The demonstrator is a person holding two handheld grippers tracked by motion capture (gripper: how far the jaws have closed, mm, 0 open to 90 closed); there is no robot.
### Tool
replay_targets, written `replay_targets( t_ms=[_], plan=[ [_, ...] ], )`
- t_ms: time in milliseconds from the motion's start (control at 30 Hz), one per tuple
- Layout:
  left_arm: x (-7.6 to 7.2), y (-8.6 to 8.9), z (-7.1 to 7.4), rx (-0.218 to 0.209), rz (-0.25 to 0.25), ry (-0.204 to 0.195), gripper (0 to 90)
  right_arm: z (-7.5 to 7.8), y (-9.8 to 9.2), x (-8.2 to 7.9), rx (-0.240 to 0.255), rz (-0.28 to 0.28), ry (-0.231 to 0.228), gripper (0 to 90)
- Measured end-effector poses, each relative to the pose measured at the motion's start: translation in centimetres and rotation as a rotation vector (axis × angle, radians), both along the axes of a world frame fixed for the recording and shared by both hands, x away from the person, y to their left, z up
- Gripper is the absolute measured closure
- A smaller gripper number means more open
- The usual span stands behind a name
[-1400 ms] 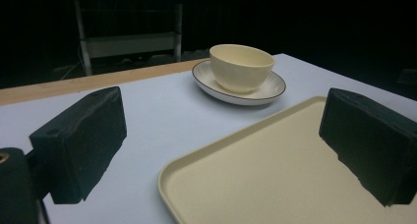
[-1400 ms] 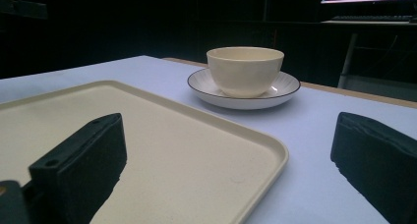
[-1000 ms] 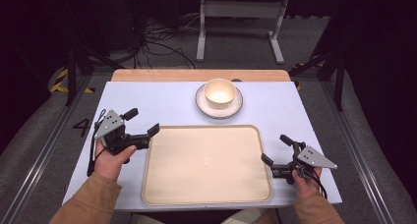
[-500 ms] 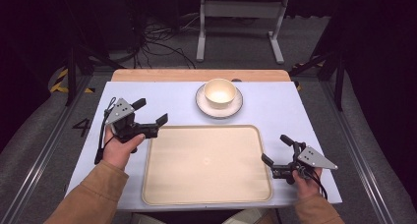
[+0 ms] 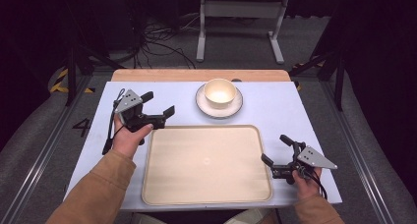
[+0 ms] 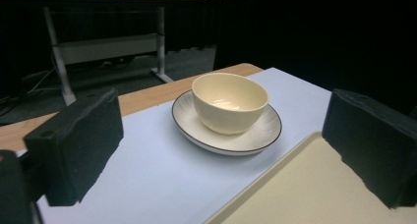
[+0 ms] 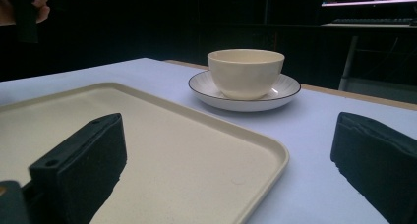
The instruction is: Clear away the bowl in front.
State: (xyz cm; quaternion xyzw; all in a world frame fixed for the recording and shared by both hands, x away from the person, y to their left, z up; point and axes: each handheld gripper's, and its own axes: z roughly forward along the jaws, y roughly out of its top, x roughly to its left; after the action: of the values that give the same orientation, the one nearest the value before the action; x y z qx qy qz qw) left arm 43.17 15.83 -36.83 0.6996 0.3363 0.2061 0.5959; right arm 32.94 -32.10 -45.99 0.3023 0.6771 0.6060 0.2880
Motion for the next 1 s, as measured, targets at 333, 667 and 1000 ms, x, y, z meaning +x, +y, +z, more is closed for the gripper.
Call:
replay_targets(
  t_ms=[333, 667, 1000],
  plan=[
    [3.4, -2.4, 0.2, 0.018, 0.004, 0.001, 1.3, 0.1, 0.3, 0.1, -0.033, 0.003, 0.012, 0.8],
    [6.4, -4.0, 0.3, 0.026, 0.003, 0.031, 2.7, 0.0, 0.2, 0.0, -0.028, -0.002, 0.002, 0.8],
    [8.5, -5.4, 0.4, 0.054, 0.014, 0.045, 2.4, 0.0, 0.1, -0.2, -0.013, -0.009, -0.013, 0.8]
  ],
)
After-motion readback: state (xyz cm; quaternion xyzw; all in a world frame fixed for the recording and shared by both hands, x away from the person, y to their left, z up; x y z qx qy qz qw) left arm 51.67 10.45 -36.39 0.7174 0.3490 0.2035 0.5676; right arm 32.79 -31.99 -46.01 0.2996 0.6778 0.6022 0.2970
